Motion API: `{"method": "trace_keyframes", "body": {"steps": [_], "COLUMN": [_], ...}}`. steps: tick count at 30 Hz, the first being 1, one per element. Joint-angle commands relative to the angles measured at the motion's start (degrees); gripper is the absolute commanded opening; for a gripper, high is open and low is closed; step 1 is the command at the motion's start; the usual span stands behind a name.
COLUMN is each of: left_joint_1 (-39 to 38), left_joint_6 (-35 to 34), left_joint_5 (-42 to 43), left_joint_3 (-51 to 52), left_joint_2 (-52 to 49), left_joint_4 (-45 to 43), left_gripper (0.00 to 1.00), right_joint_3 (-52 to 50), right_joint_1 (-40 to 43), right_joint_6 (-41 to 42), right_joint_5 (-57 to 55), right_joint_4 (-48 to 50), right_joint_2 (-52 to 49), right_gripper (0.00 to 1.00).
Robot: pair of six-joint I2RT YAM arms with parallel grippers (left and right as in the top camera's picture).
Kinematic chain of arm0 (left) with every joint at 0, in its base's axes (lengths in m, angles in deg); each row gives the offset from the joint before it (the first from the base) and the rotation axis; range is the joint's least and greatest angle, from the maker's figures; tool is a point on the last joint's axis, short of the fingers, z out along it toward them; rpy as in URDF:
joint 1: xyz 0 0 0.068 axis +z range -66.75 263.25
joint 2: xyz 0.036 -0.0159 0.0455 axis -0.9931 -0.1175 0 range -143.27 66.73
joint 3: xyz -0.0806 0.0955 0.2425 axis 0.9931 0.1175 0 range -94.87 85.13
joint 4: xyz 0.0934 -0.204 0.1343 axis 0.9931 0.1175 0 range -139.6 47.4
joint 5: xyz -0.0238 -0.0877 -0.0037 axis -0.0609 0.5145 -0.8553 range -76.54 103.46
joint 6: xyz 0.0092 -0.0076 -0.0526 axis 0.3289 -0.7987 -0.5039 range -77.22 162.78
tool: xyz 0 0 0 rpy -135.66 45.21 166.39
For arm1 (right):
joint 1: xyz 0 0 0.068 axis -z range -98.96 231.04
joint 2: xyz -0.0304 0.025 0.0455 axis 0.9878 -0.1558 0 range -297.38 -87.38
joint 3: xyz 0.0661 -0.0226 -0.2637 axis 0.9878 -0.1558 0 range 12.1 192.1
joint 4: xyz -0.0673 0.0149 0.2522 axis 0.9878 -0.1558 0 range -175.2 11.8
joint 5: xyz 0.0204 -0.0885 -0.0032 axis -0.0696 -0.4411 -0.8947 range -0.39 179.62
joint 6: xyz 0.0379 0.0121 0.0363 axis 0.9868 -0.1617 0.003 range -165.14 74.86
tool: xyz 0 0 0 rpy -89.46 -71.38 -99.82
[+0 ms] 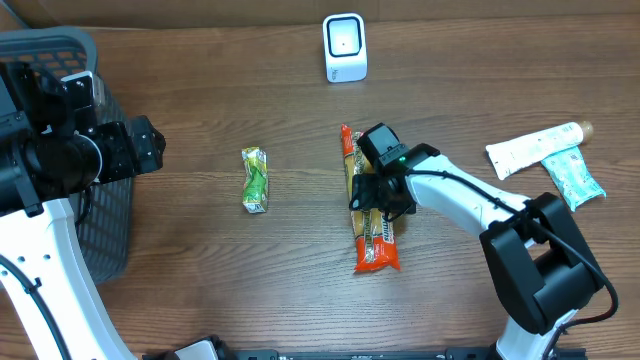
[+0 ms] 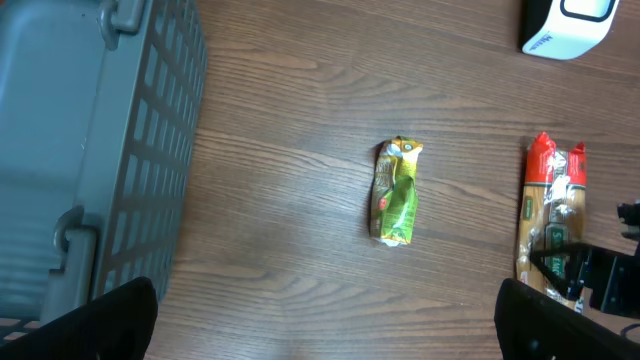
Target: Scan the item barcode
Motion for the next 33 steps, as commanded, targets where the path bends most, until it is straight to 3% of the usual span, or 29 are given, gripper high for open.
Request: {"method": "trace_keyframes", "body": {"steps": [1,17,25,33], "left_joint_1": [0.2,0.2,0.2,0.2], "left_joint_6": [1.1,1.1,1.1,1.1], "left_joint_5": [0.5,0.5,0.5,0.5], "left_joint_3": [-0.4,-0.4,-0.4,-0.4], "left_joint_2": [-0.2,-0.2,-0.2,-0.2], "left_joint_4": [0.1,0.1,0.1,0.1], "left_gripper": [0.99,1.00,1.00,1.00], "right_joint_3": [-0.2,1.5,3.8,3.9], "right_joint_1": [0.1,0.1,0.1,1.8], "right_joint_6": [1.6,1.5,0.9,-9.2], "right_joint_5": [-0.4,0.4,1.2,15.3], "right_joint_4": [0.5,1.1,-1.7,-1.1], "right_joint_2": [-2.0,-1.9,-0.8,7.3], "right_gripper": [0.73,0.04,0.04,0.04]}}
